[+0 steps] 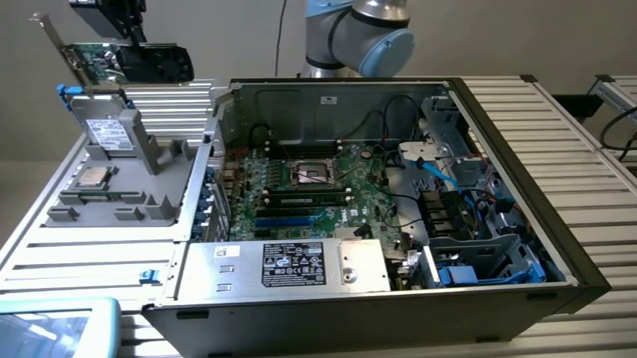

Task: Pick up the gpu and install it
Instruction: 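Pick up the gpu and move the gpu toward the slot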

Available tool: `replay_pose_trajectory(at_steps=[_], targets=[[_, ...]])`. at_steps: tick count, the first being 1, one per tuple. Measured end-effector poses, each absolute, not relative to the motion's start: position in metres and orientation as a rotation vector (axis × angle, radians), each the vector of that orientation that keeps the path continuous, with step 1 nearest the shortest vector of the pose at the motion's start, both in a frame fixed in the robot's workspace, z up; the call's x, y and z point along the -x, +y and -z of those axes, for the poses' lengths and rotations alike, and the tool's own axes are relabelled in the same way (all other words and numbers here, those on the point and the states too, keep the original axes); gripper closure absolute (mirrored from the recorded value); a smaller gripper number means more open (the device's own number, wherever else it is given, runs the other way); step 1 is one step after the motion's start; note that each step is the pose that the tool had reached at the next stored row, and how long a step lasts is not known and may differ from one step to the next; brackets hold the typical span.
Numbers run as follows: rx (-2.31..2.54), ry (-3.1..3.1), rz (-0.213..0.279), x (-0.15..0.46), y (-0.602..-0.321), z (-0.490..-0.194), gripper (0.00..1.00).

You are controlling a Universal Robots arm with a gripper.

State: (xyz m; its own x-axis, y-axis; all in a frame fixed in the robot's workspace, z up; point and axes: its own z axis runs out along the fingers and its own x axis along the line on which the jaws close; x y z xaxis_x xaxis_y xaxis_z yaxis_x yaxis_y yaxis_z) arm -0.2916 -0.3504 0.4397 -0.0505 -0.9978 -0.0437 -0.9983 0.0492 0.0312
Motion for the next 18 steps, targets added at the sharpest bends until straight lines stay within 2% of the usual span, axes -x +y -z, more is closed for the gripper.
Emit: replay_pose_trajectory(at_steps=[18], targets=[[2.16,2.266,-0.083,0.21,-0.35,-0.439,0.72]])
